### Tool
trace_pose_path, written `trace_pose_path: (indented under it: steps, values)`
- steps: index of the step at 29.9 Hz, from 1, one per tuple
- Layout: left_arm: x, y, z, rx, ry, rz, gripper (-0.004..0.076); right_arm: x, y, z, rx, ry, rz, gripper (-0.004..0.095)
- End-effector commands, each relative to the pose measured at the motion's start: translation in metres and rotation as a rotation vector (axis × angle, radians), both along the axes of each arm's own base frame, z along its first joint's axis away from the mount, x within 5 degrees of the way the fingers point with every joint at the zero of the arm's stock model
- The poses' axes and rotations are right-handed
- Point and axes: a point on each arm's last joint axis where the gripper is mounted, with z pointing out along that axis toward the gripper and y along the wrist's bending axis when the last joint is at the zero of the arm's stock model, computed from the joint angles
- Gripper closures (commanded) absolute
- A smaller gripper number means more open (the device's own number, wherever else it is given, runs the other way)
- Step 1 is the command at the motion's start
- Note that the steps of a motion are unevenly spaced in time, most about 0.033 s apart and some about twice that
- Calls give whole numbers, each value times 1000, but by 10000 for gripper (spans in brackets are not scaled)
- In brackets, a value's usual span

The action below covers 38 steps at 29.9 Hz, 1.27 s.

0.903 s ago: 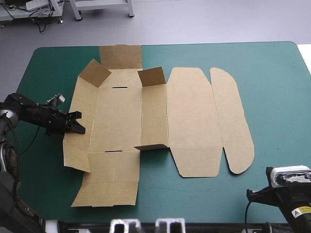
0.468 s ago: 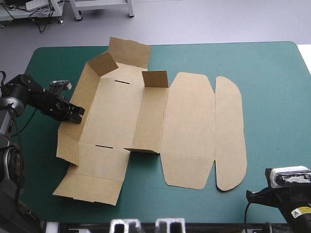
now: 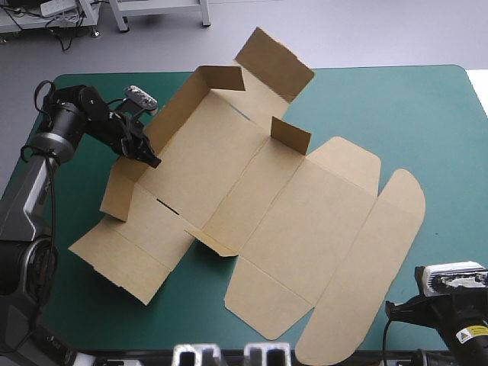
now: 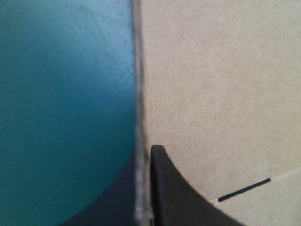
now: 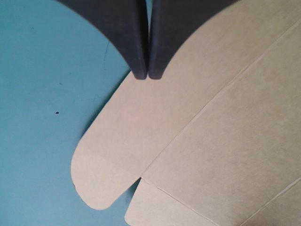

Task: Fold the box

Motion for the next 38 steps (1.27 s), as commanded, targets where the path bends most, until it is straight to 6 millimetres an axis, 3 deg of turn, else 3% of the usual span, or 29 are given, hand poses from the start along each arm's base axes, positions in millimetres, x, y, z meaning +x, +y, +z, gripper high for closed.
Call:
trace_pose_path:
  steps: [1, 11, 16, 20, 29, 33, 38]
  values:
    - [-2, -19, 44, 17, -243, -53, 733, 3, 0, 13, 8, -70, -1, 921]
    - [-10, -85, 70, 175, -513, -327, 733, 3, 0, 13, 8, -70, -1, 921]
    - [-29, -126, 79, 225, -620, -510, 733, 3, 0, 13, 9, -70, -1, 921]
    - [-46, -147, 86, 238, -677, -629, 733, 3, 0, 13, 9, -70, -1, 921]
    - [-82, -168, 103, 254, -790, -742, 733, 2, 0, 18, -7, -86, -5, 921]
    - [-98, -176, 99, 272, -882, -746, 733, -5, 0, 38, -19, -148, -21, 921]
    - [-117, -183, 76, 294, -968, -737, 733, -9, -5, 72, -22, -150, -91, 921]
